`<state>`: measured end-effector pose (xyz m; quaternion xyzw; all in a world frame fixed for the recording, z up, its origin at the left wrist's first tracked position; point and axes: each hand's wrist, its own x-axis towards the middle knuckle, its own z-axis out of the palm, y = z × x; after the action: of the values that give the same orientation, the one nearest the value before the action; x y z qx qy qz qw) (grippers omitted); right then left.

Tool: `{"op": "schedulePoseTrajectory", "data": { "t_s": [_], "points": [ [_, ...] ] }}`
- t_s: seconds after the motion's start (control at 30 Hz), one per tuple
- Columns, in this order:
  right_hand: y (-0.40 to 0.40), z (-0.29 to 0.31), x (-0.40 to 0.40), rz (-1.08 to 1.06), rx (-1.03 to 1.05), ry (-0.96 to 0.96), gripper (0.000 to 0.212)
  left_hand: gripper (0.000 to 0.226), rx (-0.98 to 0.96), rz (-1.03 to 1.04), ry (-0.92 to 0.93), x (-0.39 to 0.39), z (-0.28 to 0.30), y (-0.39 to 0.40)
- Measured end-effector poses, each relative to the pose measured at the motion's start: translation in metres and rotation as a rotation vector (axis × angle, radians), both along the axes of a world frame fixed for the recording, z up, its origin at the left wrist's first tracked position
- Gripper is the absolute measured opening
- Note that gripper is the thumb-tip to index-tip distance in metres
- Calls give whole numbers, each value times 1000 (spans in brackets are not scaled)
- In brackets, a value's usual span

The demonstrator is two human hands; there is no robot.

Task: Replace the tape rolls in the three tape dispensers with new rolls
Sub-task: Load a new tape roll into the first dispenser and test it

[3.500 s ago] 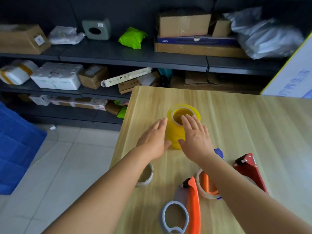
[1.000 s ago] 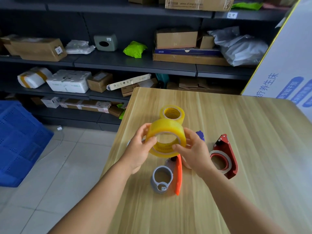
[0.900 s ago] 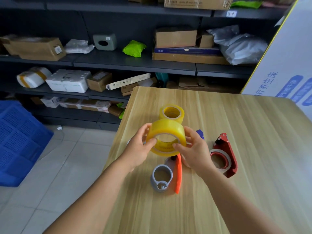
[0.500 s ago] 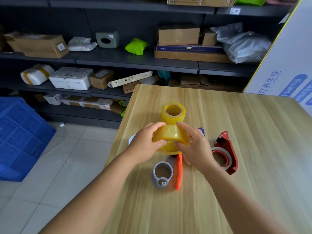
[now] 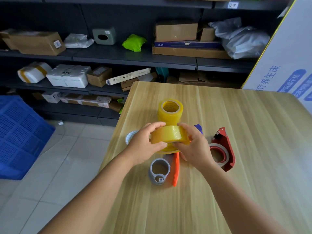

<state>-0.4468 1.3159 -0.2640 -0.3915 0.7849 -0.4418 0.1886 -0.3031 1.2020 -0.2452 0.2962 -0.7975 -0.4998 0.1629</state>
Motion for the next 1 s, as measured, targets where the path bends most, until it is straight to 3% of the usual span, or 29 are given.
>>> {"op": "schedulePoseTrajectory", "data": {
  "t_s": [0.1,0.43,0.6,0.73,0.83,1.0],
  "points": [
    [-2,4,2,13,2,45,62,57,-68,-20,-40,-4,2,1],
    [-6,4,1,47,32,30,76,47,14,91,1,-7,-2,10],
    [2,-8,1,-2,80,-59,64,49,110,182,63,-4,-1,14],
    [3,-15,0,-53,59,-113,52,62,156,133,62,-1,2,15],
    [3,-15,-1,-44,61,-107,51,50,127,111,33,2,3,14],
    [-1,-16,10,38,21,31,68,38,168,208,38,-3,-3,18]
  ]
}}
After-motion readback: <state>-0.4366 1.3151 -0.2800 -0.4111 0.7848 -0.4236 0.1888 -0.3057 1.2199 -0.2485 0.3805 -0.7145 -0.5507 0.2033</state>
